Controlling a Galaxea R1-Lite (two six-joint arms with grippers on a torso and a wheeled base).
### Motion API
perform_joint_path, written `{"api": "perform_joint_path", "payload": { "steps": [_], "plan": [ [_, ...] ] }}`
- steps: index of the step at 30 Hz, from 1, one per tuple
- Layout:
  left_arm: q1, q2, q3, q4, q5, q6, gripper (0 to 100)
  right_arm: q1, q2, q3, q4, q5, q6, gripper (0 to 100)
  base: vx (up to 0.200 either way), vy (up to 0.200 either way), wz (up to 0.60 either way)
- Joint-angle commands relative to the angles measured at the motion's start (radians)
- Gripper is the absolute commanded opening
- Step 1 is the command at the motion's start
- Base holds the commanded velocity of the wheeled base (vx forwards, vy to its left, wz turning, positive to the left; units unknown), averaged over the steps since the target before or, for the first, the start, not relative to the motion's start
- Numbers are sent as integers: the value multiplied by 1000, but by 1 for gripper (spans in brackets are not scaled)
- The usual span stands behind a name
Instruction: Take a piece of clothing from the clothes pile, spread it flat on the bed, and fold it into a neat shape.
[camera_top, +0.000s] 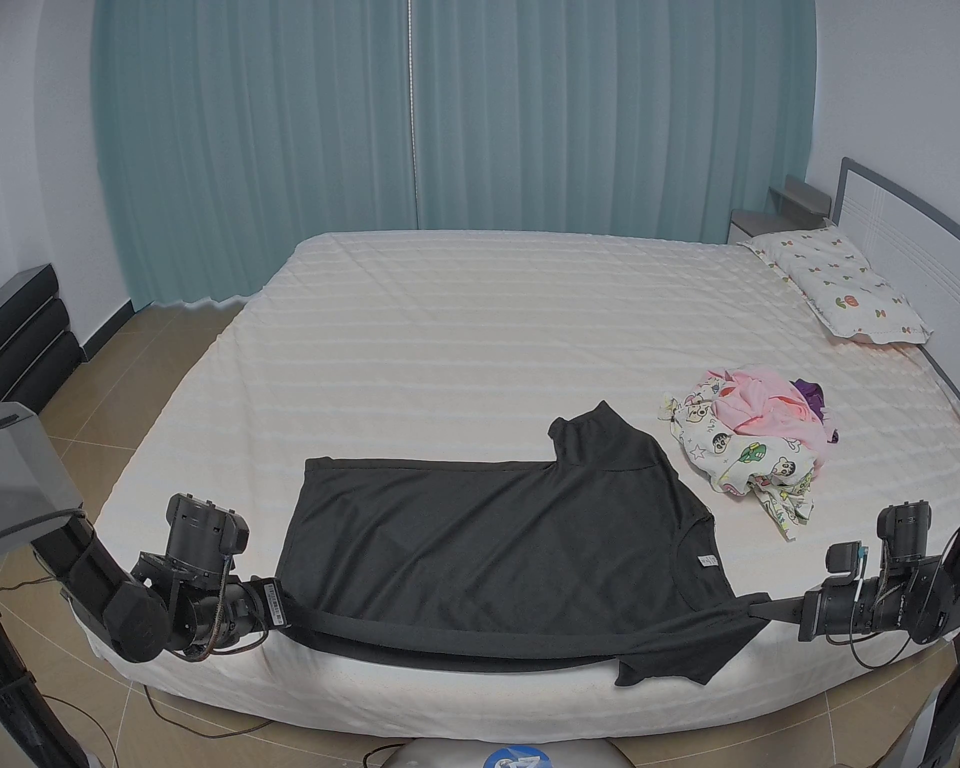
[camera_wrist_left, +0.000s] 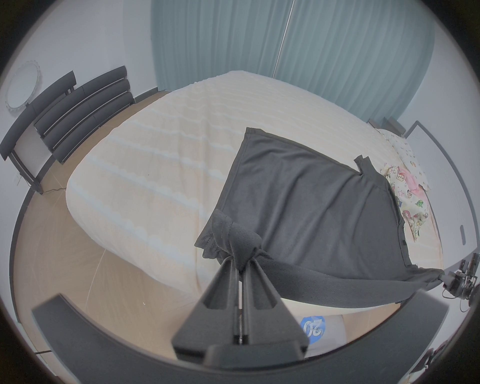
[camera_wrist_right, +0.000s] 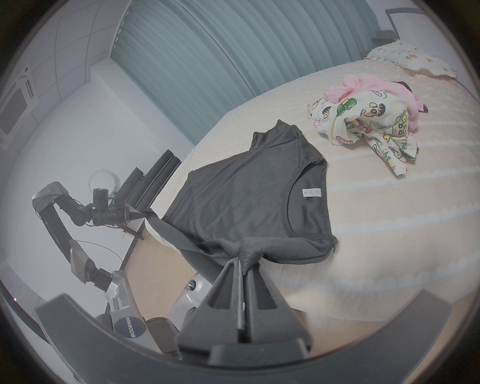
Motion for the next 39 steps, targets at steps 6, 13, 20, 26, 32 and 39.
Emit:
{"api": "perform_joint_path", "payload": {
  "steps": [6, 13, 20, 26, 32, 39],
  "plan": [
    [29, 46, -65, -3, 2, -8, 0, 60, 19, -78, -1, -11, 96, 0, 0, 0, 0],
    [29, 38, -83, -2, 6, -73, 0, 57, 3, -94, 0, -13, 110, 0, 0, 0, 0],
    [29, -9, -65, 37, 6, -73, 0, 18, -32, -45, -1, -5, 104, 0, 0, 0, 0],
    [15, -57, -42, 140, -1, -74, 0, 21, -73, 11, -1, -1, 99, 0, 0, 0, 0],
    [10, -57, -22, 140, 0, -67, 0, 23, -70, 34, -1, -1, 66, 0, 0, 0, 0],
    [10, -41, -91, 141, -4, -71, 0, 37, -49, -15, -1, 2, 70, 0, 0, 0, 0]
  ]
}}
